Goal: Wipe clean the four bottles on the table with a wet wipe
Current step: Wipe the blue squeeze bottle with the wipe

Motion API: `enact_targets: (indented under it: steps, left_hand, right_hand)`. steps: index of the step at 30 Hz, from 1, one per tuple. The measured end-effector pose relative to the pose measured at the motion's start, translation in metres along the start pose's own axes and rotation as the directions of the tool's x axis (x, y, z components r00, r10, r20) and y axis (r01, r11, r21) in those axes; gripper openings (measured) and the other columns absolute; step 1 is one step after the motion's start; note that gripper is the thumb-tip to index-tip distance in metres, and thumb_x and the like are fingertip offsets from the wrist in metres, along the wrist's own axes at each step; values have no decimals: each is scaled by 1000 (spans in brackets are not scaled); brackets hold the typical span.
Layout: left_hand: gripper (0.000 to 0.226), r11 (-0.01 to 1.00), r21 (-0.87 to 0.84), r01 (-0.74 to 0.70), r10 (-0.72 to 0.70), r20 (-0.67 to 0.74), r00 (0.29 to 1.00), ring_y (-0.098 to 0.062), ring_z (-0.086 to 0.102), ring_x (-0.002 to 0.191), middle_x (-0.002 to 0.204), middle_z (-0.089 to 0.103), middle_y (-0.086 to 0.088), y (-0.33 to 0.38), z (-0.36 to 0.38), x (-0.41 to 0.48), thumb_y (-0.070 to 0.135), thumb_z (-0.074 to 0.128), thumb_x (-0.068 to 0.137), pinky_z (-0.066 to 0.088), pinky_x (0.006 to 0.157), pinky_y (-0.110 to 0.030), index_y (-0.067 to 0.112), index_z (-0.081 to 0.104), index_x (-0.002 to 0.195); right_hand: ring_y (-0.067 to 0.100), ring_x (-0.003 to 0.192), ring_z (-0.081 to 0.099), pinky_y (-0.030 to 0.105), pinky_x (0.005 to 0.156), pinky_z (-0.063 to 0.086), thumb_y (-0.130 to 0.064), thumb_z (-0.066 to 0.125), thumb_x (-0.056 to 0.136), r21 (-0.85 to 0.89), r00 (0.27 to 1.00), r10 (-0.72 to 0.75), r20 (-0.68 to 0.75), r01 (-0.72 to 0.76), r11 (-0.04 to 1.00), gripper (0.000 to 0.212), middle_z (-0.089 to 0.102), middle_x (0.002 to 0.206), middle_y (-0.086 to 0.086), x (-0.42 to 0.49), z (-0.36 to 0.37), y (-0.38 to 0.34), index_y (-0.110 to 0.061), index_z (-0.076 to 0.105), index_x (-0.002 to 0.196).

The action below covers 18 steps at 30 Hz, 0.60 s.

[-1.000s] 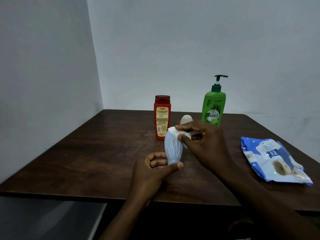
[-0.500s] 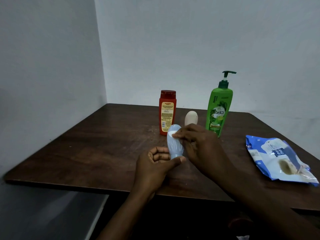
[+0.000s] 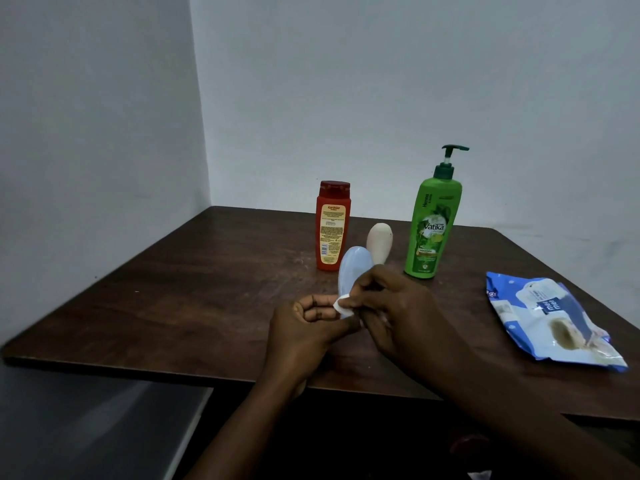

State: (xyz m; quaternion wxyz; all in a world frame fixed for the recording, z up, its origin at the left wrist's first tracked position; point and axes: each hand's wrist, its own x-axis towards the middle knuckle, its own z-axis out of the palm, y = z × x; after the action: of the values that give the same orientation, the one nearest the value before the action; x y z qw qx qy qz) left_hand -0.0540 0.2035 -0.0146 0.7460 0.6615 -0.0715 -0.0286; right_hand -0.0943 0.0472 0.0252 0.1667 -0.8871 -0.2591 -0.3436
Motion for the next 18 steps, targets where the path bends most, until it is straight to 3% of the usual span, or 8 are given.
enact_targets:
  steps: [5,8,13,18]
  left_hand:
    - [41,1000,5,19,-19,21,1000,-19,76,85,88,79,-4,4,0,-1,9,92,61,61,83,-36,10,75,98]
    - [46,1000,-16,18,-18,30,999,-20,77,85,89,79,-6,5,0,-3,11,94,58,61,81,-37,9,74,100]
    - [49,1000,-18,4,-4,3,1000,-20,77,84,87,79,-6,6,1,-5,14,96,55,62,81,-37,10,75,99]
    - [49,1000,-24,-2,2,-3,1000,-18,77,84,87,79,-5,7,1,-7,16,96,54,62,79,-35,10,75,99]
  right_hand:
    - [14,86,66,26,81,55,-7,79,81,-55,997,58,-44,-61,997,18,68,99,3,23,0,5,-10,80,99]
    - [7,84,59,9,78,41,-7,79,82,-56,990,105,-93,-111,992,17,70,96,3,41,-3,10,-11,80,99]
    - [4,83,57,1,73,32,-7,74,85,-40,971,197,-133,-204,978,17,74,96,4,62,-11,15,-12,79,101]
    - [20,95,66,32,85,53,-3,71,86,-90,991,107,-77,-113,989,19,74,101,6,55,-4,11,-11,78,102]
